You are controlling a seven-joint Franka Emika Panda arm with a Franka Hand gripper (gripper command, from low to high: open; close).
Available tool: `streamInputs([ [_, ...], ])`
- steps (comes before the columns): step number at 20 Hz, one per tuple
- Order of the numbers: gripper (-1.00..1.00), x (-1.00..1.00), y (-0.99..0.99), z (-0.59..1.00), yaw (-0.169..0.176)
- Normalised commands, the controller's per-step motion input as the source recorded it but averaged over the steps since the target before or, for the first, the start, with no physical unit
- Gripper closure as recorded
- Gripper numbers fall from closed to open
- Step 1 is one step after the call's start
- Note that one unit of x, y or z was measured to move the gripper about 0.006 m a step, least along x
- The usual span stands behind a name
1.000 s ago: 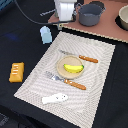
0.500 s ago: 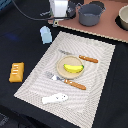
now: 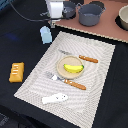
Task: Interact with the objects in diverse but meaningful ways.
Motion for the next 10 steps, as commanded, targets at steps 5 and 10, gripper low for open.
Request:
streamInputs([
  [5,-1.00,-0.20,-0.46,0.00,0.000],
  [10,-1.00,-0.24,-0.41,-0.04,0.000],
])
